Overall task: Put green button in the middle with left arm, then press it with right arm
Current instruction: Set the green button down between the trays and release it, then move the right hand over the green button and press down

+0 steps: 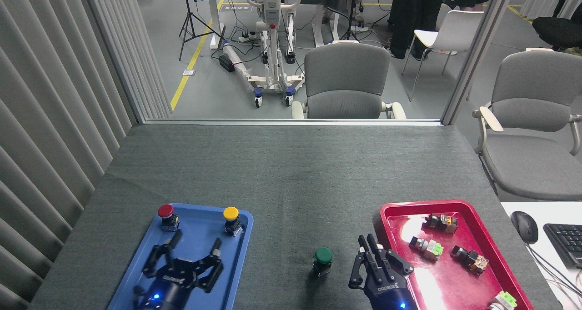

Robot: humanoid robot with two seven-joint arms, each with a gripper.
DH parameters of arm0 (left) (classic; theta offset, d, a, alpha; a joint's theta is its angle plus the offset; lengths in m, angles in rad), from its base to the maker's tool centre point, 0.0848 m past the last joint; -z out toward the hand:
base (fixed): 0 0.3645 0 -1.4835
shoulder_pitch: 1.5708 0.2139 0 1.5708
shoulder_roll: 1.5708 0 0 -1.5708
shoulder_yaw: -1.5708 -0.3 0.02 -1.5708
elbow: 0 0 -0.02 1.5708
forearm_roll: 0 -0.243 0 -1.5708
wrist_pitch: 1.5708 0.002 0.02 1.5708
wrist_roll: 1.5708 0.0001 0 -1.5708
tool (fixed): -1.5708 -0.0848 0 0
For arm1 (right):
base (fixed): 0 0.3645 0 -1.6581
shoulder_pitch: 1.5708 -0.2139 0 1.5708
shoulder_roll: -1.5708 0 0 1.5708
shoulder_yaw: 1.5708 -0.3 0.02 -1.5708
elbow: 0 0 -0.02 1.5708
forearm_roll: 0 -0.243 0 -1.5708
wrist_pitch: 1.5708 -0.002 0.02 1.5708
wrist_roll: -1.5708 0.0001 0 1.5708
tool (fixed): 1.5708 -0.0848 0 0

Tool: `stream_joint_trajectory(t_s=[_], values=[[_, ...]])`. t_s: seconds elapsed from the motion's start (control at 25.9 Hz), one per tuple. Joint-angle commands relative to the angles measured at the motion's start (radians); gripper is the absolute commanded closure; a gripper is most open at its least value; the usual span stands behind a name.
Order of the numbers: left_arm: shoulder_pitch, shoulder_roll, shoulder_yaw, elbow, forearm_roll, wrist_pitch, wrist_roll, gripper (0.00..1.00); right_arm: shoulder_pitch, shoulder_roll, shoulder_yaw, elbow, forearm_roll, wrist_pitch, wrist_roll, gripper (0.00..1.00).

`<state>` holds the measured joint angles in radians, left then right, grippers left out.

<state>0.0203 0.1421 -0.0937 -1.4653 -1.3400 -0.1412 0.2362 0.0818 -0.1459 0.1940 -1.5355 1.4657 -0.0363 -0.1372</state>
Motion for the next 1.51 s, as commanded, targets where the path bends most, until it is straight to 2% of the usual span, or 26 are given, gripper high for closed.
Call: stream_joint_trajectory(t_s=[0.0, 0.12, 0.19, 0.31, 0.46, 1.47], values=[[0.05, -0.039, 0.181, -0.047, -0.001, -0.015, -0.006, 0.0, -0.013, 0.016, 0.041, 0.028, 0.025, -0.004, 0.005, 0.95], [0.058, -0.044, 0.265, -0.076, 0.018, -0.063, -0.018, 0.0, -0.037, 0.012, 0.077, 0.074, 0.039, -0.004, 0.005, 0.94], [0.11, -0.045, 0.313, -0.096, 0.025, -0.083, -0.014, 0.0, -0.054, 0.011, 0.097, 0.11, 0.039, 0.003, 0.005, 0.94], [0.139, -0.047, 0.316, -0.099, 0.03, -0.097, -0.011, 0.0, -0.094, 0.011, 0.122, 0.166, 0.033, 0.027, 0.007, 0.94], [0.109, -0.035, 0.318, -0.076, 0.03, -0.095, -0.028, 0.0, -0.112, 0.012, 0.142, 0.203, 0.031, 0.038, 0.025, 0.93], [0.104, -0.033, 0.322, -0.066, 0.028, -0.087, -0.028, 0.0, -0.103, 0.003, 0.166, 0.218, 0.025, 0.035, 0.033, 0.89]])
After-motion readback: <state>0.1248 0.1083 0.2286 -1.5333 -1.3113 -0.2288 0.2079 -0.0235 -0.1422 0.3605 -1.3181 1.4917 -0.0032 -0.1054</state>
